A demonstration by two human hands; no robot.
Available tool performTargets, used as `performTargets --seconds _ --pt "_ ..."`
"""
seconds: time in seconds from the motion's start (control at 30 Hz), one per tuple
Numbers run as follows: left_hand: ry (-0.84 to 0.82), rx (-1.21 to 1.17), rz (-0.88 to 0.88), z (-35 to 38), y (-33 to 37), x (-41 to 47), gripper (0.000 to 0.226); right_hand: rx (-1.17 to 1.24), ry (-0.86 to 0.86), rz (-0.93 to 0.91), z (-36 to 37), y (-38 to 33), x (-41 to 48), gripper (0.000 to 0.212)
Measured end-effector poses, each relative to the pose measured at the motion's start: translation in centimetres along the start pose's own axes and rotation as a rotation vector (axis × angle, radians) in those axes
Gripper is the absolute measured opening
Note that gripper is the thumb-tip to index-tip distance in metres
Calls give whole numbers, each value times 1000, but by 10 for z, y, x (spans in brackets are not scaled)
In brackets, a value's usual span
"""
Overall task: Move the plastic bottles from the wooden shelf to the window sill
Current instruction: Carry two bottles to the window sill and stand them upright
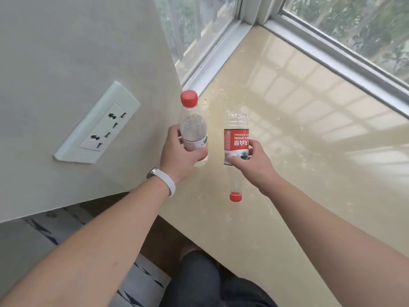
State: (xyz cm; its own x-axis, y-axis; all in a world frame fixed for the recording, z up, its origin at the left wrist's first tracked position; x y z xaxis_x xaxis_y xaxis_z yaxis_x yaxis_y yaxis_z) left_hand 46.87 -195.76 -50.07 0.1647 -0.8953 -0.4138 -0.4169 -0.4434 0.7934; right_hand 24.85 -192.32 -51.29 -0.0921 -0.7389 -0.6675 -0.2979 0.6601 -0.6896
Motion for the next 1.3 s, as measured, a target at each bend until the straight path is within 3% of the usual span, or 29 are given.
performTargets --seconds 0.27,0.67,0.87,1.13,1.3 --pt "49 94 129 22 -12 48 62 19 52 53 14 21 32 61" --pt "173 20 124 28 -18 59 65 45 77 80 33 18 70 66" --pt "225 34 161 18 -16 51 50 64 58 94 45 22 75 68" --pt "250 75 145 10 -18 43 66 50 41 123 47 31 67 77" --pt "218 96 161 -7 -10 27 76 -40 56 111 29 14 50 61"
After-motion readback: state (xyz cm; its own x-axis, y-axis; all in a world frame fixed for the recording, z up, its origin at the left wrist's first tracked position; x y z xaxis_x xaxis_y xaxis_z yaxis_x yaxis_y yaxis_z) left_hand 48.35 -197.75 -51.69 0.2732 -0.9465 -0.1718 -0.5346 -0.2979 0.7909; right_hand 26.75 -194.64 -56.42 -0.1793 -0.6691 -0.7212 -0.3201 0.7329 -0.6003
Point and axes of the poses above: each hand's wrist, its own x-axis towards the middle knuckle, its own z-axis out of the palm, y = z × x, the point moved 6 cm from there along x, towards the middle knuckle, and after that the axes turned 1 degree about -z, right-handed, at the moved point
